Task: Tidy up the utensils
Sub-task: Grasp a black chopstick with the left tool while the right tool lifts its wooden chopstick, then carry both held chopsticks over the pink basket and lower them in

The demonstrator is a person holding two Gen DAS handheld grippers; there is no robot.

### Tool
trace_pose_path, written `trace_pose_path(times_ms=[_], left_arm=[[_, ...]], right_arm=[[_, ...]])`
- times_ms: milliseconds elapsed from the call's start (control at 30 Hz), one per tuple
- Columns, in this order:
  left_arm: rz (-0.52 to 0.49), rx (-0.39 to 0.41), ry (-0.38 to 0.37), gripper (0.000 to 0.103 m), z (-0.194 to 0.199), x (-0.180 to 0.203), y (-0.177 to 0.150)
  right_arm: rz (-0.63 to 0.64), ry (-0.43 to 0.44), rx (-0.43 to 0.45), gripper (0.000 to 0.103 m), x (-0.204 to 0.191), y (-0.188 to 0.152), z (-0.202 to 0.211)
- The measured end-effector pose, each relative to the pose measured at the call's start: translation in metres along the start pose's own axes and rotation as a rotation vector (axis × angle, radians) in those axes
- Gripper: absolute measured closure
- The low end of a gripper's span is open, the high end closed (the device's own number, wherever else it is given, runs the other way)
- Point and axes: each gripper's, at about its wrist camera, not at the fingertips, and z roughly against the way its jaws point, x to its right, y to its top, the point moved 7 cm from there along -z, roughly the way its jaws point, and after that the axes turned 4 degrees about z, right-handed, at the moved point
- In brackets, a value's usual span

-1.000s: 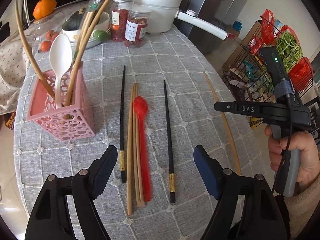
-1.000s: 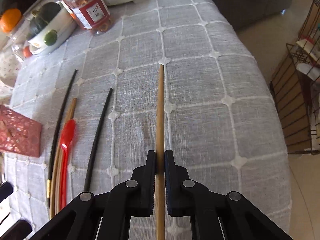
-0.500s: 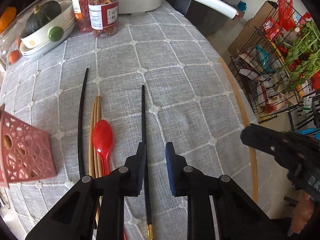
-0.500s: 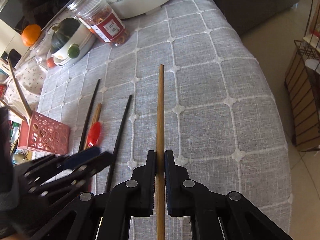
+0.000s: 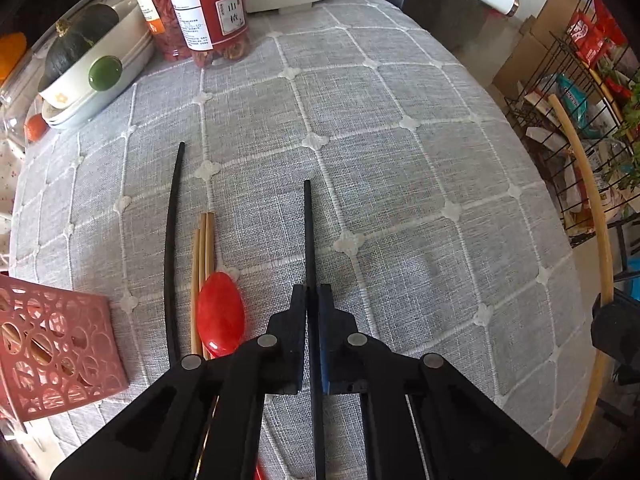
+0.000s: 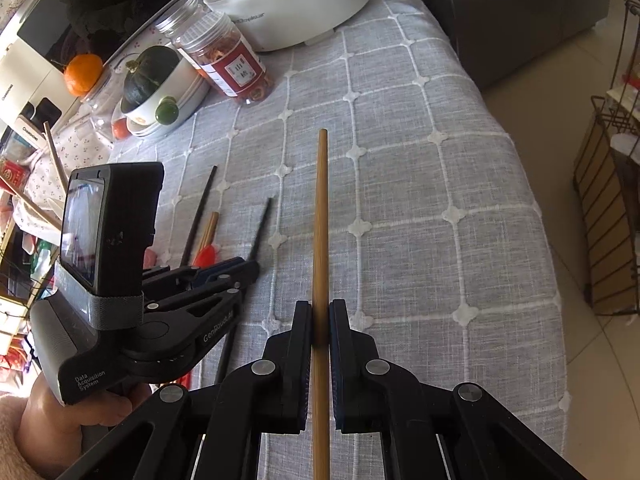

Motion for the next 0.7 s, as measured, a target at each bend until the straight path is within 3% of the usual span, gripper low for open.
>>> trace_pose_path(times_ms=[167, 500, 700], left_arm=[[-0.014, 0.080, -0.003, 0.098, 0.029, -0.010, -0.011], [-0.057, 0.317, -0.061, 0.098, 0.140, -0.030, -0.044], [0.029, 0.466, -0.116, 0.098, 0.186, -0.058, -0.059]], right_arm=[[-0.014, -0.003, 0.021, 0.098, 0.001, 0.002, 0.005], [0.025, 0.053, 0.121, 0.097, -0.029, 0.007, 0.020], [0.038, 0.082, 0.204, 0.097, -0.046, 0.014, 0.033]])
